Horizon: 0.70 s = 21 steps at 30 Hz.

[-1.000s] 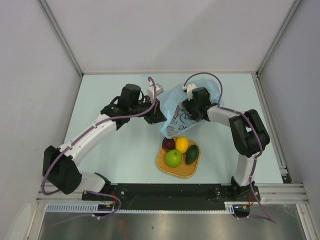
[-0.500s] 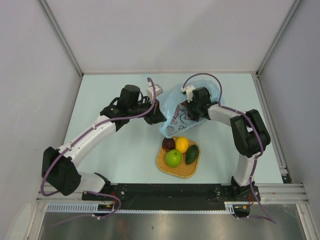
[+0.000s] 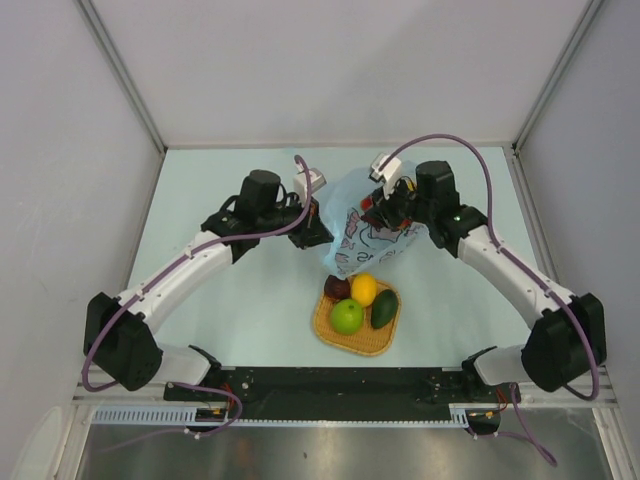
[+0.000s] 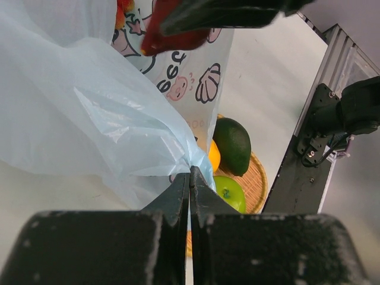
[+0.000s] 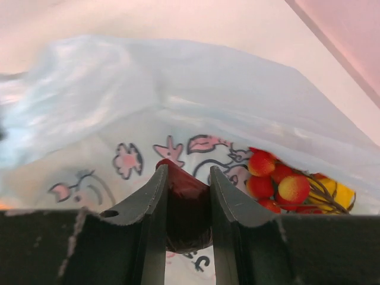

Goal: Take the fake fruits out of the plastic bag
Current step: Take out the fake fruit from the plastic bag.

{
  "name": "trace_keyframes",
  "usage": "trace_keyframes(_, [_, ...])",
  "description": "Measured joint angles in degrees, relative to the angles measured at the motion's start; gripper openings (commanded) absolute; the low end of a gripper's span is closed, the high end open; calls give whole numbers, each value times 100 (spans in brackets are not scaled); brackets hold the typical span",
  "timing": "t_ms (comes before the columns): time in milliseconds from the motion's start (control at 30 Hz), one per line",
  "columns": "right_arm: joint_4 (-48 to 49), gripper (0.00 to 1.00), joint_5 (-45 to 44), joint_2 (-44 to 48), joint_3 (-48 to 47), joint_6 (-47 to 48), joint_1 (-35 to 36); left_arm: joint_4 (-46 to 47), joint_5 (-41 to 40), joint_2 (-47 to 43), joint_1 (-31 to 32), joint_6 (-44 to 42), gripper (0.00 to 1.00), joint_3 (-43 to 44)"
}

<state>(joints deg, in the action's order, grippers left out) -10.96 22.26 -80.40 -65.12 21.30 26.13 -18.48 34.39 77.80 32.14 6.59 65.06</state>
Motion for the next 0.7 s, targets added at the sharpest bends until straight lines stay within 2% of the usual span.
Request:
trace_keyframes(300, [-791, 1, 726, 946, 479, 356, 271, 17, -2, 52, 66, 50, 0, 0])
trace_keyframes(567, [-1692, 1, 970, 1727, 977, 970, 1108, 20, -22, 59, 186, 50, 0, 0])
trace_keyframes(700, [-2157, 2, 1038, 1729, 1123, 1325, 1268, 20, -26, 107, 278, 50, 0, 2])
